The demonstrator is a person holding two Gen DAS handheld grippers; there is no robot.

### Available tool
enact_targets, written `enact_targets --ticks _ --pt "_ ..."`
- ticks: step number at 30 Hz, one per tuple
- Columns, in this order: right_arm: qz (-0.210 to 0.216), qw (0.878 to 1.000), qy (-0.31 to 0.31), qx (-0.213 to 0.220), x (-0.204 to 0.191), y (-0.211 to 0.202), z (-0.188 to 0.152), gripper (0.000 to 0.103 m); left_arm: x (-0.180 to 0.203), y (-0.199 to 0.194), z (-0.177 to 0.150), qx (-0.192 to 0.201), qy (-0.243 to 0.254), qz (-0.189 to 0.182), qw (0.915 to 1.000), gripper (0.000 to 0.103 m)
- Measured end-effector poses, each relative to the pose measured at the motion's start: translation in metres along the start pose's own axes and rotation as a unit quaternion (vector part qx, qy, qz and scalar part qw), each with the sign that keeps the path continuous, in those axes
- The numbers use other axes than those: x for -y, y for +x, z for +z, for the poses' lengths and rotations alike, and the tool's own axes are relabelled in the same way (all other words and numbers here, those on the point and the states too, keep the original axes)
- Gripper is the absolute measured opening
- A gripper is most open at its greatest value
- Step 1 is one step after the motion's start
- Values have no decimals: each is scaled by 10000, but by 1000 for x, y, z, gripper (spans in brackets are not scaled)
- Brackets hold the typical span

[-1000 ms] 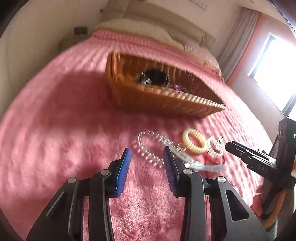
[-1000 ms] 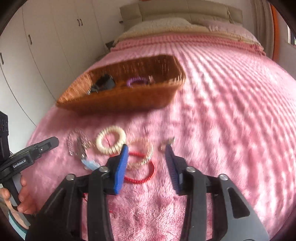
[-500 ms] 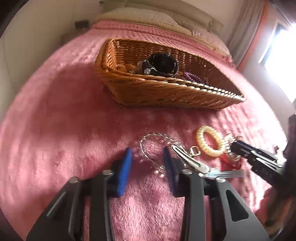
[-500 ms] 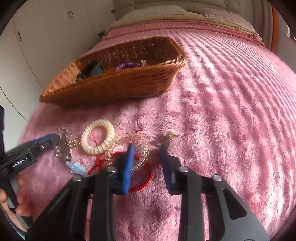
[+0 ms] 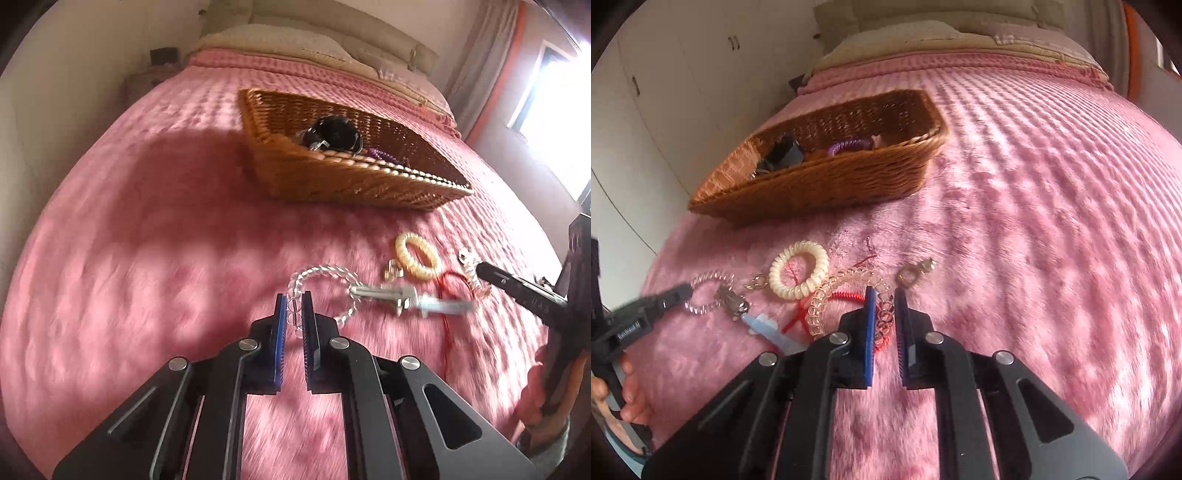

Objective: Organize jewelry
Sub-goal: 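Grasp the crystal bead bracelet with the left tool while the right grasps the gold coil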

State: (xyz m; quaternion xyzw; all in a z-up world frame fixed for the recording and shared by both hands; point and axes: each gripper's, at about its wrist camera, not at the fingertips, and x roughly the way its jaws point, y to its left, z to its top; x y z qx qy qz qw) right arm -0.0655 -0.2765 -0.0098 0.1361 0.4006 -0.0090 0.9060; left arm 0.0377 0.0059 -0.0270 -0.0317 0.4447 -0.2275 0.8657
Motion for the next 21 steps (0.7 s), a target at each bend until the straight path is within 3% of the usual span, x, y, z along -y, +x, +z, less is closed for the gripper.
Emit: enact_targets --ticks 8,11,14,15,18,21 --pt "-136 9996 -28 -239 5 -18 -35 9 -4 -25 -48 -275 -167 -304 9990 6" --pt "-124 9994 -4 -333 6 -12 -43 9 5 -30 -60 -236 -39 -199 9995 8" --pt "-45 9996 28 -288 7 -13 -44 9 11 -36 -67 -280 80 -428 9987 24" --pt "-20 9996 26 -292 9 -12 -44 9 13 -40 -69 -265 135 -503 9983 25" --pt "50 9997 48 -244 11 -15 -45 10 10 -45 -70 -128 191 -346 9991 28" --pt "91 9997 43 -221 12 -18 -46 17 3 -45 -62 -6 101 -162 9998 33"
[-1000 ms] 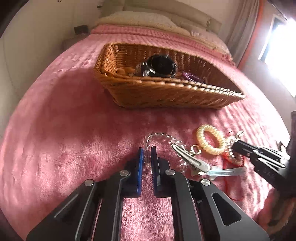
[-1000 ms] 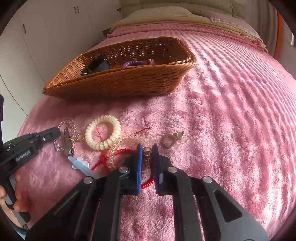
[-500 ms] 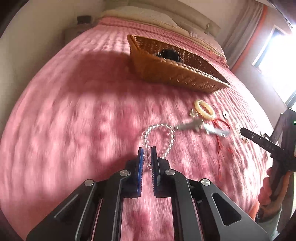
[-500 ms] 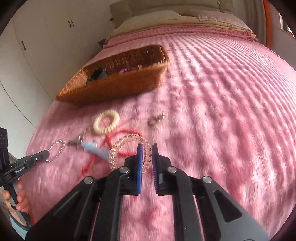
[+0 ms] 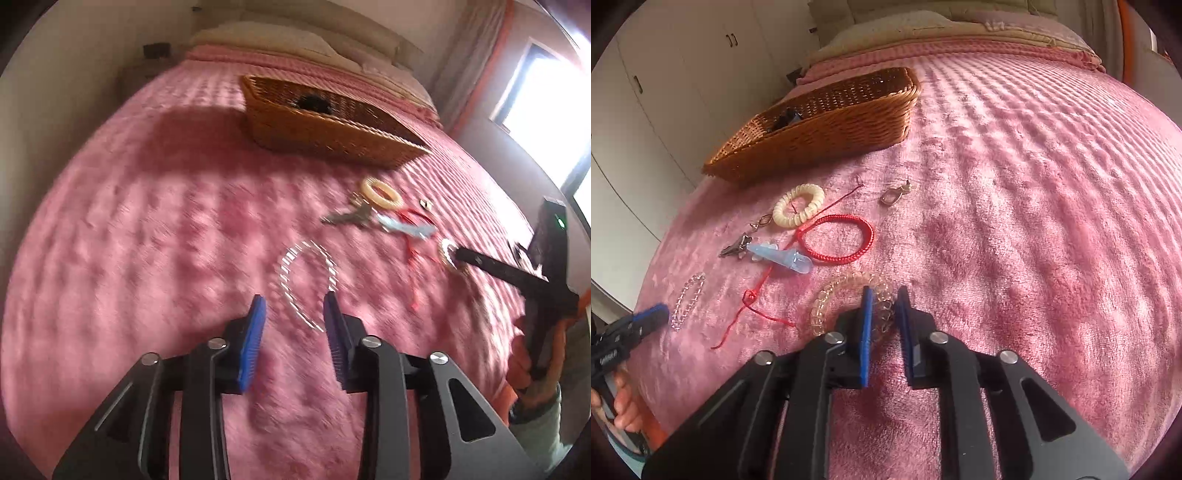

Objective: Organize jewelry
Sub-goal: 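Grasp the crystal bead bracelet with the left tool while the right grasps the gold coil, then carry both bracelets into the basket and open both tools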

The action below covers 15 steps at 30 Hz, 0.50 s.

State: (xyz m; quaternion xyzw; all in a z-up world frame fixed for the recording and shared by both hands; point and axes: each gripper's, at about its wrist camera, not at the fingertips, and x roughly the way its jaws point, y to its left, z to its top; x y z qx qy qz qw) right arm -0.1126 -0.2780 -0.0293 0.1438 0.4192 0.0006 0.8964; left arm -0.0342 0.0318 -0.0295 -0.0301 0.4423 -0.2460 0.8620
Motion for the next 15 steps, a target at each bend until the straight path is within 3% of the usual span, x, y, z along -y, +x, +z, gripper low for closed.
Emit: enact_targets --ticks 2,7,10,12,13,14,15 --pt "-18 10000 -56 39 -2 -2 -1 20 -5 7 7 -10 -33 36 10000 33" --pt "-331 9989 -312 57 -14 2 -2 43 0 27 15 -104 168 247 9995 37" --pt "-608 9967 -535 -1 -22 10 -3 43 8 30 15 -98 380 464 9982 38" --pt "-835 9937 -747 53 -31 13 -6 40 17 32 10 -33 672 786 9946 29" --pt "-879 9925 -847 72 -35 13 -7 30 19 33 8 -2 753 850 9935 25" --pt "-893 9918 -912 85 -38 12 -8 25 21 31 6 23 796 823 9934 11" --pt "-889 9915 -950 96 -41 12 -10 17 23 29 4 44 819 739 9939 6"
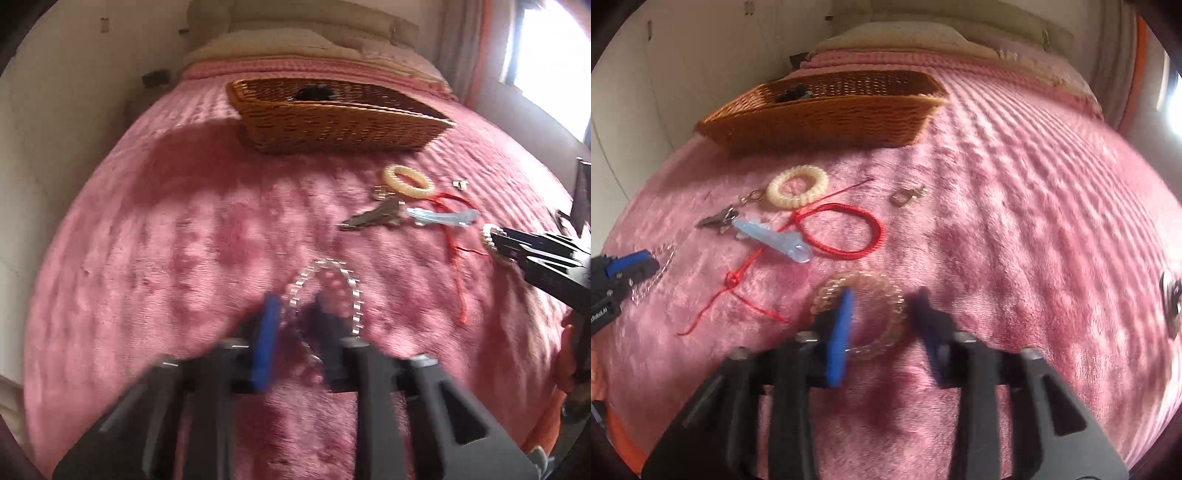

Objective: Organize jewelry
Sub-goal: 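Carry both bracelets into the basket and open both tools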

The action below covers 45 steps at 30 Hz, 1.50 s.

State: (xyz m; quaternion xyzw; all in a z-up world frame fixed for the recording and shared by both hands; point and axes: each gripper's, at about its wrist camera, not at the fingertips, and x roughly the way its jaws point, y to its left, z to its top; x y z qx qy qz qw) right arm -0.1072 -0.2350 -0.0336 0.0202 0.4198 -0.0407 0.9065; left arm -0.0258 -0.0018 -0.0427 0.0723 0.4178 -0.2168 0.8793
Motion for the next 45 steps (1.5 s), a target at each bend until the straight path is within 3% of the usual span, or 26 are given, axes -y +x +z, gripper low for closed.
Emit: enact_targets --ticks 2,9,17,23,28,32,36,42,45 --pt "48 10000 8 44 -2 -3 -1 10 1 -4 -3 49 17 -16 10000 6" --pt "308 9988 149 345 -2 -26 3 9 -7 -28 -2 496 -206 -630 9966 5" --pt "467 9955 175 808 -4 -58 29 8 0 -68 19 1213 -74 -868 9888 5" --pt "594 9926 161 1051 -4 -70 56 8 4 -88 55 1684 32 -895 9816 5" --pt "665 9884 142 1362 -1 -76 101 8 11 -91 110 2081 134 -900 9739 5" --pt "646 9866 129 1495 1 -65 143 8 15 -75 153 2214 143 -912 9708 6" --pt "577 9877 130 1451 1 -36 180 8 14 -35 193 2144 92 -865 9729 6" --pt "605 9924 89 1071 2 33 222 8 2 32 219 1855 -179 -810 9791 6" --pt "922 9927 339 706 10 68 230 8 -2 55 220 1675 -245 -783 9825 6"
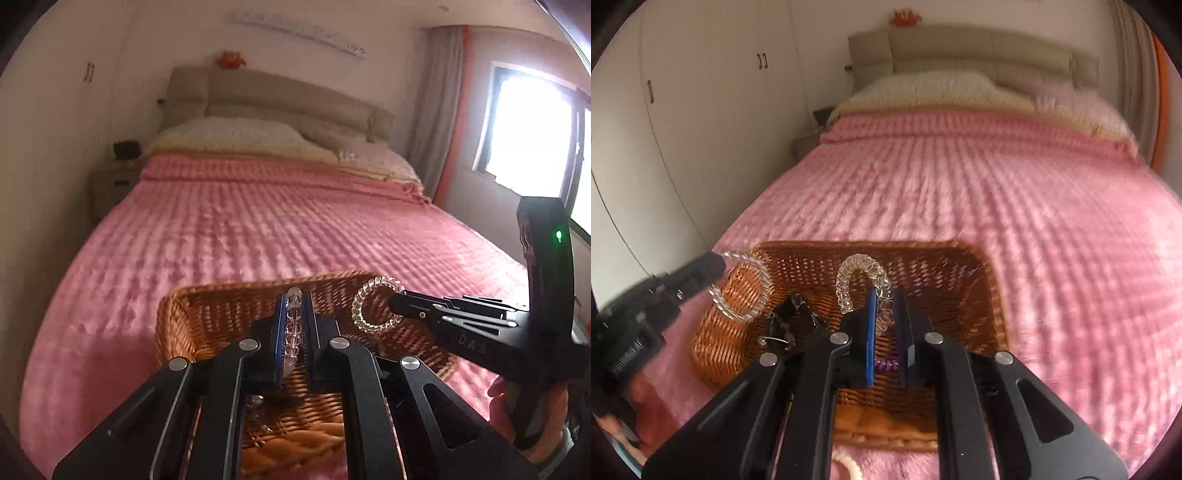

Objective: Organize jewelry
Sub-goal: 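Carry both bracelets into the basket and open both tools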

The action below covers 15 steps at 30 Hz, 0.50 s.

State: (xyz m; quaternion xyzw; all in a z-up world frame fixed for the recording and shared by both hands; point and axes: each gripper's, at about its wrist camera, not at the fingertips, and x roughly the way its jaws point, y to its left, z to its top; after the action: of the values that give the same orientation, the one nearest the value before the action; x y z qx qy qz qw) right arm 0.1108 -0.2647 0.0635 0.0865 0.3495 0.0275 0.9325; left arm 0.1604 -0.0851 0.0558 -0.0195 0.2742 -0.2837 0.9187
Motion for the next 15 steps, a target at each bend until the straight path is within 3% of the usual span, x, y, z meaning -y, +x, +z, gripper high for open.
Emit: enact_targets --ticks 4,13,15 --pt "181 9990 265 -321 15 26 -4 8 -11 19 -11 -220 -58 25 9997 6" --pt "50 9973 465 -569 25 44 -13 8 -16 32 -21 -433 -132 66 9990 7" --pt "78 9968 550 -582 27 45 -16 10 -18 31 -22 -467 -175 45 9987 16"
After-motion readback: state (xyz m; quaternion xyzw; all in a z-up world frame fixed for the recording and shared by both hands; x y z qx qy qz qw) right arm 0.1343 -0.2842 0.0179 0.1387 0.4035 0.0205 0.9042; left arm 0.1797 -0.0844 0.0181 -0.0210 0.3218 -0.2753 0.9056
